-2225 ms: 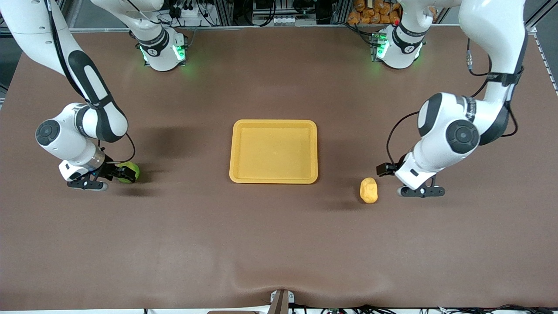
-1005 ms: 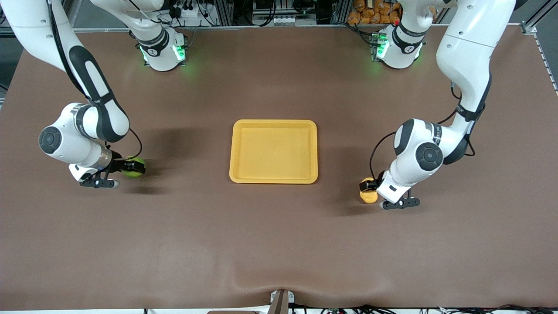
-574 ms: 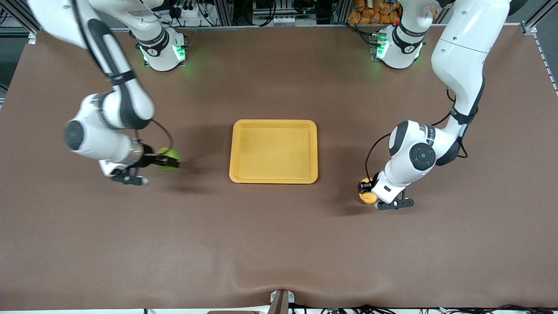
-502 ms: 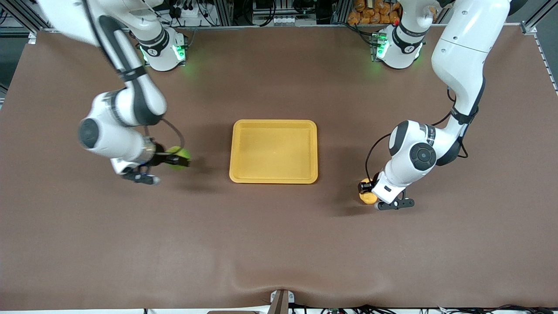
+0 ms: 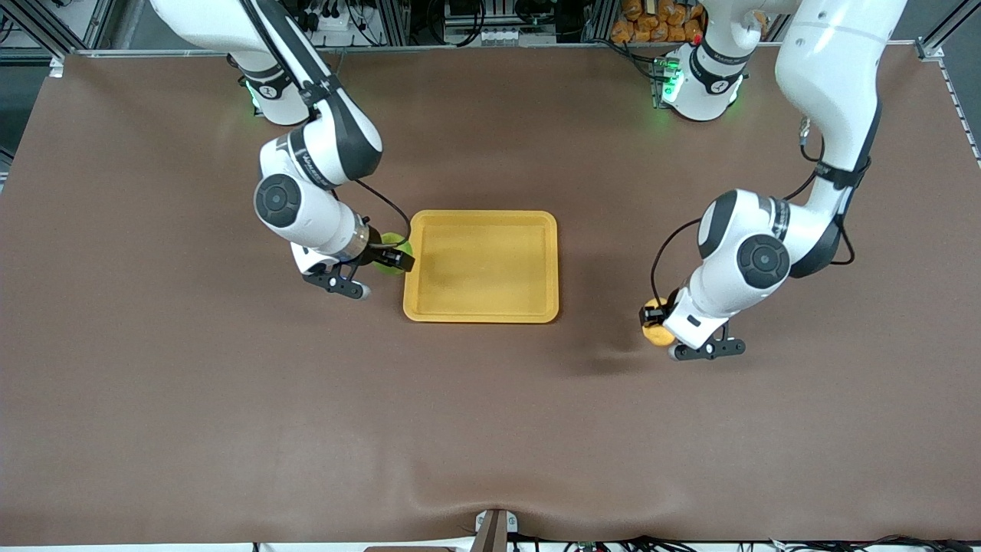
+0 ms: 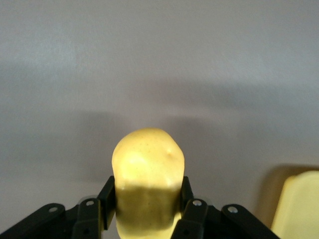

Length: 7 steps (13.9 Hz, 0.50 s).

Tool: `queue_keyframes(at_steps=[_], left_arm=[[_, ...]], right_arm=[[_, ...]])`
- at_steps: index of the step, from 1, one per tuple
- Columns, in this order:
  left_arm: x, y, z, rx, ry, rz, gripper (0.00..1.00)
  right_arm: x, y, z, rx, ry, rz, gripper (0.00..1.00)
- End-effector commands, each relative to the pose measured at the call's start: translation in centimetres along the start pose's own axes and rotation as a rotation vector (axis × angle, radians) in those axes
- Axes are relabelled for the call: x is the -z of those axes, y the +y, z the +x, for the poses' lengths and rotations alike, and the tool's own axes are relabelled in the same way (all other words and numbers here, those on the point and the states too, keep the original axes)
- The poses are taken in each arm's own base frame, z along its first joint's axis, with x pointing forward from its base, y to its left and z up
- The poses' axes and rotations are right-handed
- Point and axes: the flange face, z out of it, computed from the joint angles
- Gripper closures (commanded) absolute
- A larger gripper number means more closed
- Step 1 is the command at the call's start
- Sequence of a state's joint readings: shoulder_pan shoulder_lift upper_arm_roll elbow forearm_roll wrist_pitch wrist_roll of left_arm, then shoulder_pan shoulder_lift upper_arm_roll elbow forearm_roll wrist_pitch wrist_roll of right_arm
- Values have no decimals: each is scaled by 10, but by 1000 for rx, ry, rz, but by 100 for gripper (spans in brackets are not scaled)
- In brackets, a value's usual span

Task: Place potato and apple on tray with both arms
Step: 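Carry the apple onto the tray while the left gripper grasps the potato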

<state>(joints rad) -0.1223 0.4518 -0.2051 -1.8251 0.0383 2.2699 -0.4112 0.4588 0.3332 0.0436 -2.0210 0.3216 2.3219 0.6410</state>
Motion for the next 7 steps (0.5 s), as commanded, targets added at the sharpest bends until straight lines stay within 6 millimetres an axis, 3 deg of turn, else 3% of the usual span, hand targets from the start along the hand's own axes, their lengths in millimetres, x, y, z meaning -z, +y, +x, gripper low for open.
queue_keyframes(at_steps=[1, 3, 6, 7], left_arm=[[19, 16, -18, 7, -36, 5, 100], [28, 37, -30, 57, -51, 3, 100], [27, 69, -48, 102, -67, -6, 100], [25, 81, -55, 116, -75, -10, 100]], right_arm=[[-38, -21, -9, 26, 13, -15, 37], [-68, -40, -29, 74, 42, -10, 37], [-81, -40, -31, 79, 40, -18, 32], [-84, -39, -31, 78, 38, -22, 22]])
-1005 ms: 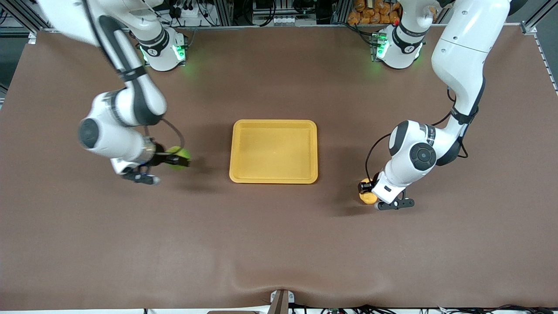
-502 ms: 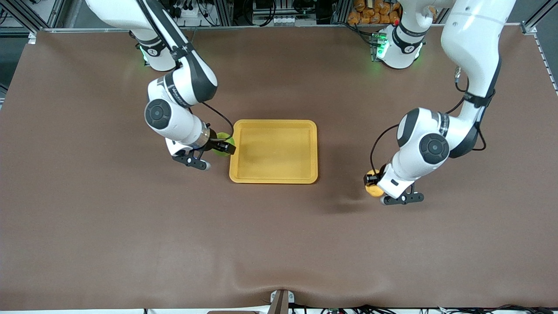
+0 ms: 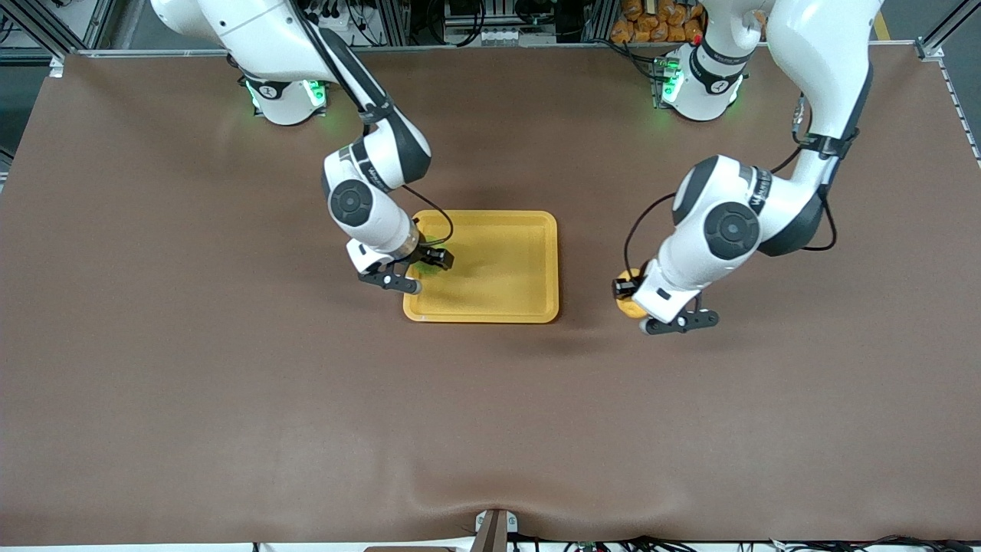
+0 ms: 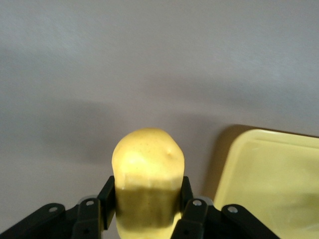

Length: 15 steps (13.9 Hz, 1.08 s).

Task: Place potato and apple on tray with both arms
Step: 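Carry the apple onto the tray while the left gripper grasps the potato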

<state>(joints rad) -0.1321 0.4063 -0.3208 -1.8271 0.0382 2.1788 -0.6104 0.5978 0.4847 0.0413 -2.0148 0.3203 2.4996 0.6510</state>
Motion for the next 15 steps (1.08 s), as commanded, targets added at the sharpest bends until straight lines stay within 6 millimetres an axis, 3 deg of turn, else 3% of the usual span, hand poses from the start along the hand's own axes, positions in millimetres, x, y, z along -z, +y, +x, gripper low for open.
queue_keyframes(at_steps=[1, 4, 5, 6, 8, 10, 13, 15], left_arm=[[0, 29, -25, 52, -21, -4, 100], [-13, 61, -47, 98, -37, 6, 100], [-15, 70, -54, 106, -40, 9, 100], [-16, 82, -61, 107, -39, 7, 100], [-28, 100, -71, 121, -51, 12, 100], [-48, 117, -81, 111, -52, 35, 100], [-71, 137, -80, 187, -50, 51, 100], [-84, 154, -88, 236, -57, 57, 100]], right_arm=[[6, -1, 10, -15, 7, 1, 4], [9, 1, 12, -62, 5, 1, 0], [19, 3, 15, -68, 11, 8, 0], [42, 7, 21, -76, 22, 23, 0], [80, 36, 44, -130, 6, 9, 0], [100, 67, 67, -151, 18, 4, 0], [140, 114, 93, -92, 54, 15, 0], [167, 162, 117, -27, 50, 14, 0]])
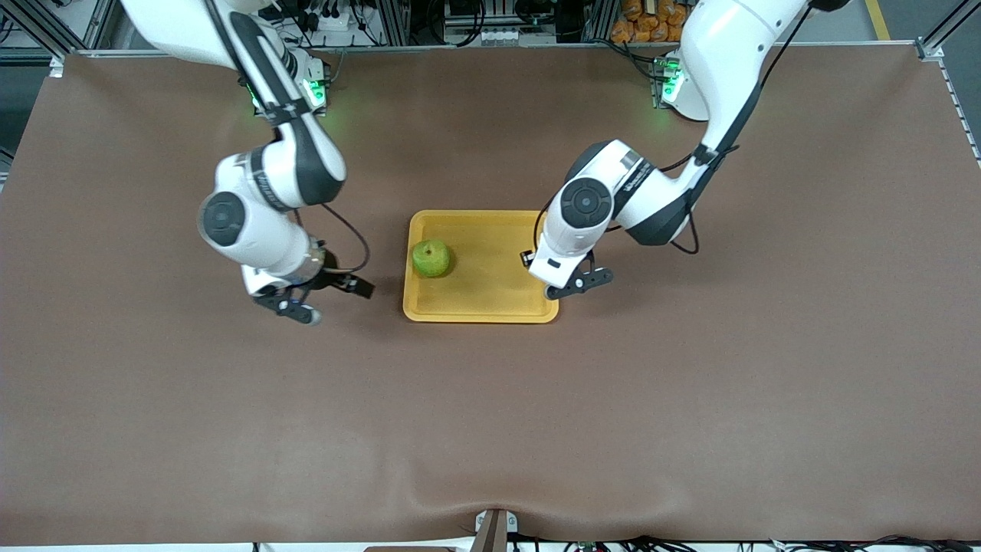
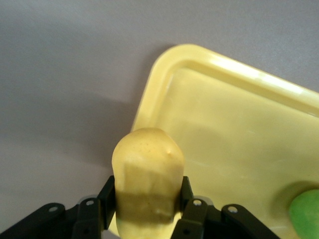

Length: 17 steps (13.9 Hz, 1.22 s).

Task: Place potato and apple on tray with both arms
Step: 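Release the apple on the tray while the left gripper carries the potato over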

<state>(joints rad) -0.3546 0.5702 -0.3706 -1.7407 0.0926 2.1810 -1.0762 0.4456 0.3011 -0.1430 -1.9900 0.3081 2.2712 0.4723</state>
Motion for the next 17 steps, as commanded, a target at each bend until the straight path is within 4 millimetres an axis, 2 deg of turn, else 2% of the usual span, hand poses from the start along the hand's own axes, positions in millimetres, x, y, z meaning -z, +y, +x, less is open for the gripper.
queue_keyframes(at_steps=[1, 4, 6, 8, 11, 12, 13, 14, 15, 16, 17], left_arm=[[-12, 24, -4, 77, 7, 1, 100], [-22, 25, -10, 46, 41, 34, 97], [-33, 25, -8, -1, 86, 70, 93], [-47, 26, -7, -37, 115, 94, 89], [-54, 29, -9, -63, 135, 93, 81], [-55, 30, -10, -65, 134, 93, 74], [-56, 31, -13, -71, 135, 93, 60], [-58, 33, -17, -76, 132, 95, 38], [-59, 34, -18, -75, 130, 96, 10], [-60, 32, -16, -80, 130, 98, 0], [-60, 32, -16, -86, 129, 98, 0]], right_arm=[[40, 58, 21, 88, 1, 5, 0], [89, 118, 38, 112, -16, 24, 0], [132, 159, 38, 175, -29, -5, 0], [176, 180, 24, 215, -9, -77, 0], [231, 192, -2, 320, 47, -213, 0], [243, 197, -8, 326, 48, -211, 0], [256, 198, -10, 312, 45, -211, 0], [272, 195, -11, 301, 31, -215, 0], [289, 193, -12, 281, 33, -215, 0], [296, 191, -12, 251, 37, -216, 0], [298, 187, -13, 230, 38, -213, 0]])
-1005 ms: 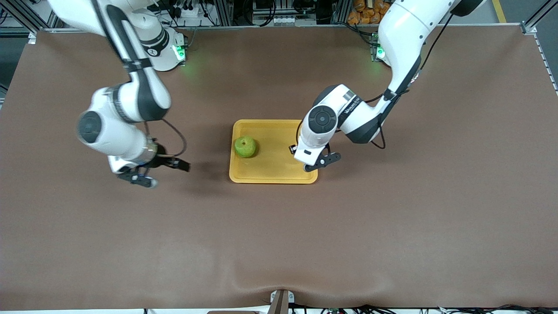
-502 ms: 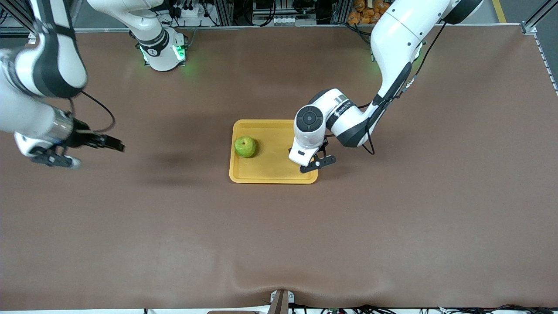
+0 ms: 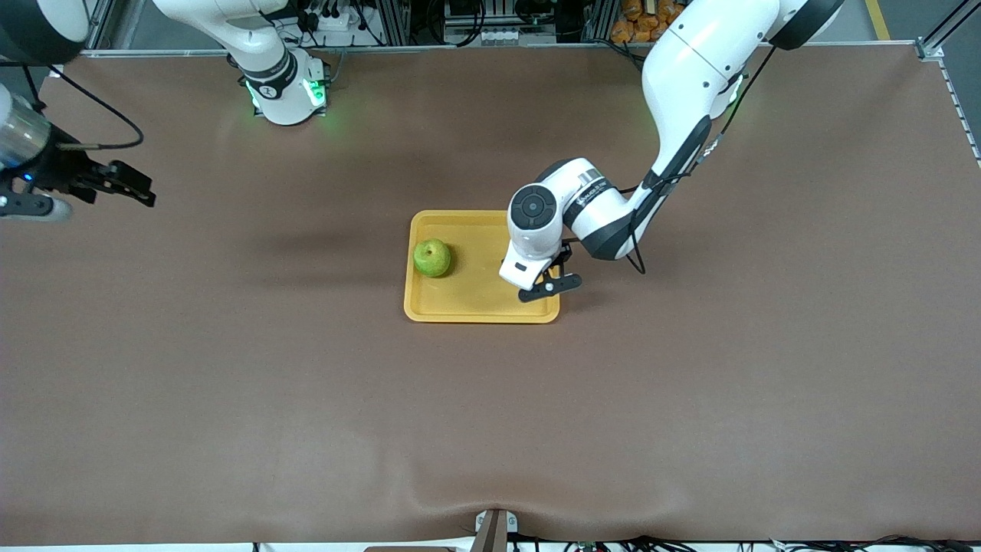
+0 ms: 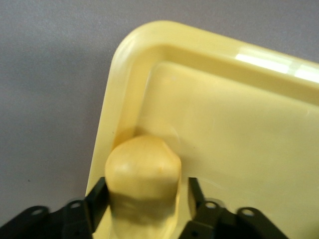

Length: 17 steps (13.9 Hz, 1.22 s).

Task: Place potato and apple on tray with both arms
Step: 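Release the apple on the tray while the left gripper carries the potato over, then lower the potato onto the tray beside the apple and open the left gripper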

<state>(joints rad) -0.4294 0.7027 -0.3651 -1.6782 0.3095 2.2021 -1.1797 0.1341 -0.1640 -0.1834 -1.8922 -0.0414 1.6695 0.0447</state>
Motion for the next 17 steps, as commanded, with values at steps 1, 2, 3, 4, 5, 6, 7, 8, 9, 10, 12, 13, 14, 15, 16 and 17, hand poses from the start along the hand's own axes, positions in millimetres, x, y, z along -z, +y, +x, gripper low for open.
queue_keyframes(at_steps=[1, 2, 3, 4, 5, 6, 7, 8, 9, 10, 12, 13, 14, 15, 16, 17], left_arm=[[3, 4, 3, -4, 27, -1, 0], [9, 4, 4, 0, 34, -7, 0], [19, 3, 7, 6, 44, -14, 0], [34, -1, 14, 20, 58, -28, 0], [55, -6, 21, 32, 78, -44, 0], [78, -16, 32, 50, 97, -47, 0], [106, -29, 48, 74, 111, -48, 0], [134, -37, 60, 84, 120, -38, 0], [165, -44, 67, 77, 128, -8, 0], [190, -52, 76, 73, 120, 10, 0], [231, -93, 100, 58, 99, 62, 0], [250, -112, 107, 31, 100, 59, 0], [277, -134, 114, 20, 114, 31, 0], [294, -158, 122, 11, 110, 24, 0], [306, -182, 128, -2, 94, 33, 0], [323, -204, 131, -27, 96, 36, 0]], right_arm=[[17, -5, 3, -57, -1, -17, 0], [18, -8, 1, -64, -8, -14, 0], [20, -10, 0, -72, -13, -12, 0], [24, -10, 0, -83, -8, -11, 0], [28, -10, 3, -85, 1, -11, 0], [33, -9, 8, -85, 9, -12, 0], [35, -11, 13, -83, 5, -16, 0], [36, -9, 15, -90, -15, -21, 0], [39, -15, 15, -83, -23, -27, 0], [43, -18, 16, -81, -18, -30, 0], [46, -21, 18, -77, -12, -31, 0], [45, -22, 21, -74, -12, -31, 0], [46, -21, 23, -71, -9, -30, 0], [47, -22, 26, -72, -6, -30, 0], [49, -23, 31, -71, -1, -30, 0], [49, -23, 35, -73, -6, -31, 0]])
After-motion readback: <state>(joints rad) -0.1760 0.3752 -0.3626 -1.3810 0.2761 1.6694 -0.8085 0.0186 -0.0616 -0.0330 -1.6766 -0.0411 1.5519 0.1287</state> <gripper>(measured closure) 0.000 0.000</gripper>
